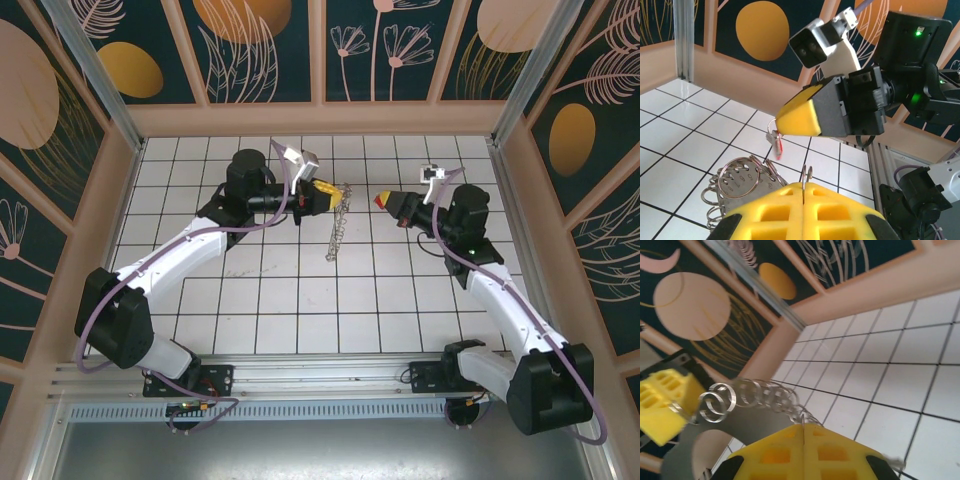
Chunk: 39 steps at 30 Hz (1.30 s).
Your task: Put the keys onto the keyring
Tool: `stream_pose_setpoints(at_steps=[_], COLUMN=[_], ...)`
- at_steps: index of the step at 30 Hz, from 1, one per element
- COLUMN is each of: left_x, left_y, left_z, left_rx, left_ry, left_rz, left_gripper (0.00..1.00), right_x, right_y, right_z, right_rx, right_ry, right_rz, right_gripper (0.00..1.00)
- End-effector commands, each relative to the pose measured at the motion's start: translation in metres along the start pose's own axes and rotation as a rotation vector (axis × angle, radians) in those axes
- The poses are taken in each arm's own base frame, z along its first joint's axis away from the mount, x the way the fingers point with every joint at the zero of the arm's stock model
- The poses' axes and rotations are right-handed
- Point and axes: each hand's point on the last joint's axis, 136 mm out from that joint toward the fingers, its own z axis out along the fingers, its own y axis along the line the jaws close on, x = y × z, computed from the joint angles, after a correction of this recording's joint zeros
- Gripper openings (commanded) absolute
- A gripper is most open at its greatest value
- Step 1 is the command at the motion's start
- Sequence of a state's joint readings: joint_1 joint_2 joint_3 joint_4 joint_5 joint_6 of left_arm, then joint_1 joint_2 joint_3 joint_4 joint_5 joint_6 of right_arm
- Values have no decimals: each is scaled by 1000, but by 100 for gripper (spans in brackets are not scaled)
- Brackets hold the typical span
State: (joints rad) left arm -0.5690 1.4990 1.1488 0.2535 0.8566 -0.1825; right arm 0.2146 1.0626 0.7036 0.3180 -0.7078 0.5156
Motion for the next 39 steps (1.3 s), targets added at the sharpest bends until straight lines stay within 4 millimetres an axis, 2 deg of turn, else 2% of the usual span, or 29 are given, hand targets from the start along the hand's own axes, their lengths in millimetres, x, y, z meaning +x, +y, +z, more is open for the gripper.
stream_pose_setpoints(at_steps=[1, 7, 11, 23, 30, 39], left_x=[-15, -14, -14, -13, -13, -13], left_y=[-10, -8, -9, -9, -10, -13], left_z=[2, 5, 8, 15, 17, 18], left_rx=[36, 39, 45, 41, 46, 51], left_ry=[-16, -6, -3, 22, 32, 34], left_rz=[66, 70, 69, 73, 75, 77], left_gripper=[0, 0, 0, 0, 0, 0], right_x=[-20, -21, -22, -18, -10, -8], right_y=[40, 60, 66, 89, 94, 91], right_z=[-8, -16, -18, -6, 6, 14], right_rx=[-152, -211, -223, -282, -268, -254], right_ry=[-36, -26, -32, -7, 26, 39], right_rz=[-159, -223, -231, -259, -289, -288], right_gripper=[0, 0, 0, 0, 0, 0])
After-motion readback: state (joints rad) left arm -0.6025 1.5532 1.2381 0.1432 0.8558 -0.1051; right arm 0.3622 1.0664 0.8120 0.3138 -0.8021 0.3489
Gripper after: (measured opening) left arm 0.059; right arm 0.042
